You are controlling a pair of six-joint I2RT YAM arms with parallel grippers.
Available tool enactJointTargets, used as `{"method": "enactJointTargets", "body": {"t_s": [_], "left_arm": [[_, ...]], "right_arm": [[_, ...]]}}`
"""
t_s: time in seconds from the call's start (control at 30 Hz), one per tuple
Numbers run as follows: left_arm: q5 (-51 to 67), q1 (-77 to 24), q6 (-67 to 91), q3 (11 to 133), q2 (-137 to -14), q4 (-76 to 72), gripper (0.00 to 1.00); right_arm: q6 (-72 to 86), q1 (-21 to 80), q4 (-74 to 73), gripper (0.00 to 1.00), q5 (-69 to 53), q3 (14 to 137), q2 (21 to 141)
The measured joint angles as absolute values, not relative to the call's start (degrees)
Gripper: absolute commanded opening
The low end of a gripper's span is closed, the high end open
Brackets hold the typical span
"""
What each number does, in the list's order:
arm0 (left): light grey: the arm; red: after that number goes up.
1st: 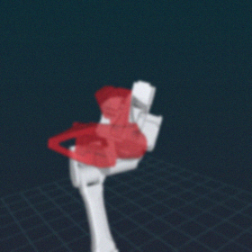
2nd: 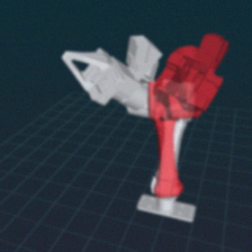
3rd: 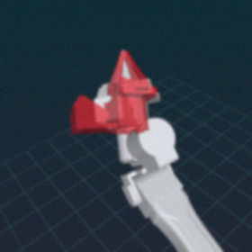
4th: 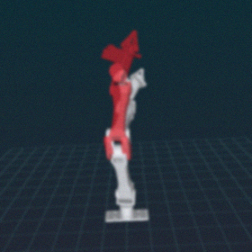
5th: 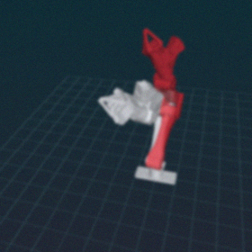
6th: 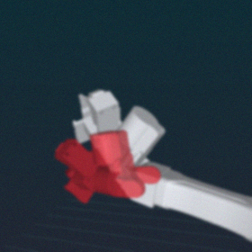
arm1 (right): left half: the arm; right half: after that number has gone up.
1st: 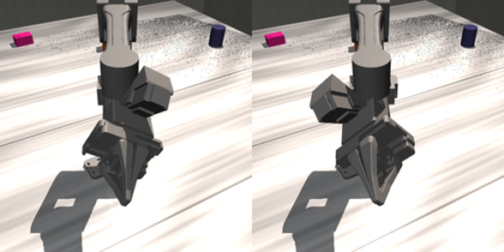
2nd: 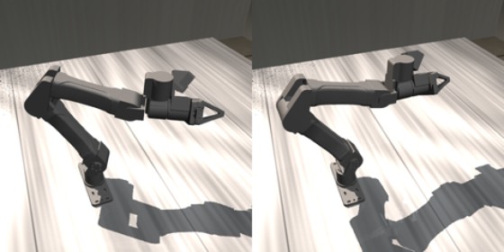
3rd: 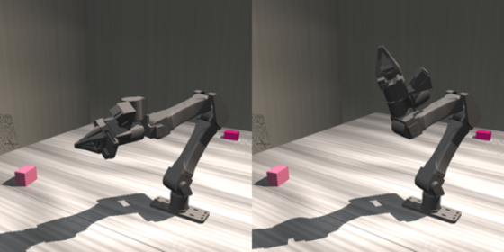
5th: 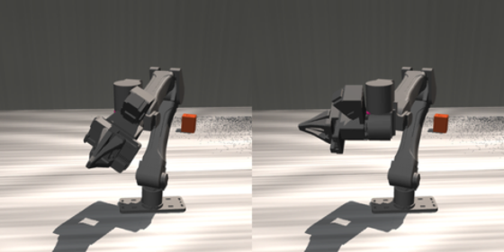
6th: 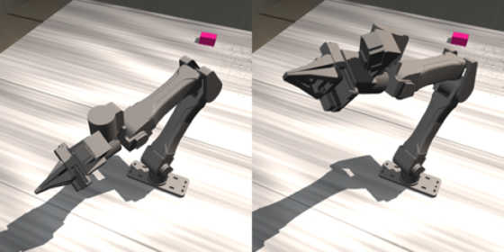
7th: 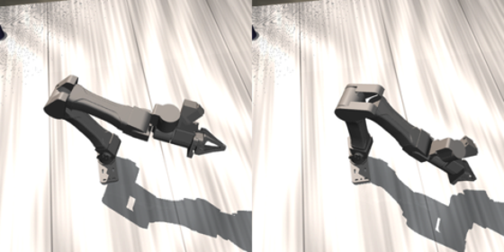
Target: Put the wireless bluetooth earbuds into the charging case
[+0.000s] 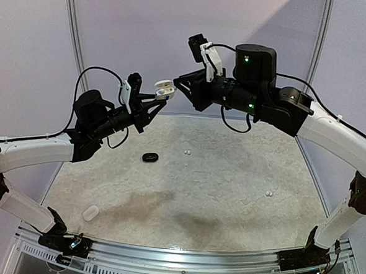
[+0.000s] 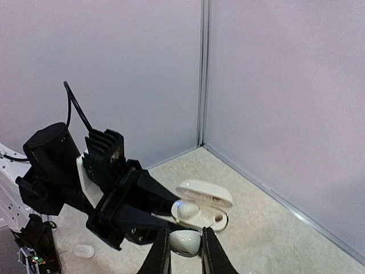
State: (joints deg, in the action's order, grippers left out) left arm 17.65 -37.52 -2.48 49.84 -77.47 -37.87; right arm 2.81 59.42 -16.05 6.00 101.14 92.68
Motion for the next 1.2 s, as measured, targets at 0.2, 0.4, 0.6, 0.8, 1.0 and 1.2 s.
{"method": "enactJointTargets", "body": {"t_s": [0.2, 0.4, 0.6, 0.8, 1.0, 1.2], "left_arm": [[18.17, -37.6, -2.55, 49.84, -77.47, -38.5, 0.0], [18.44, -37.63, -2.33, 49.84, -77.47, -38.79, 0.0], [18.46, -37.63, -1.93, 49.84, -77.47, -38.83, 0.0], [18.46, -37.63, -1.89, 49.84, -77.47, -38.85, 0.0], [18.44, -37.63, -1.89, 49.84, -77.47, -38.94, 0.0], [18.35, -37.65, -1.89, 49.84, -77.47, -38.22, 0.0]], "right_arm": [[-1.98, 59.4, -5.67, 0.0, 4.54, 100.77, 96.14], [-5.3, 59.4, -3.38, 0.0, 5.91, 100.75, 98.0], [-7.81, 59.4, -4.14, 0.0, 8.64, 100.75, 98.78], [-9.32, 59.35, -5.78, 0.0, 10.9, 100.75, 98.78], [-10.11, 59.35, -6.52, 0.0, 12.12, 100.75, 99.31], [-11.07, 59.35, -6.46, 0.0, 13.04, 100.88, 100.16]]}}
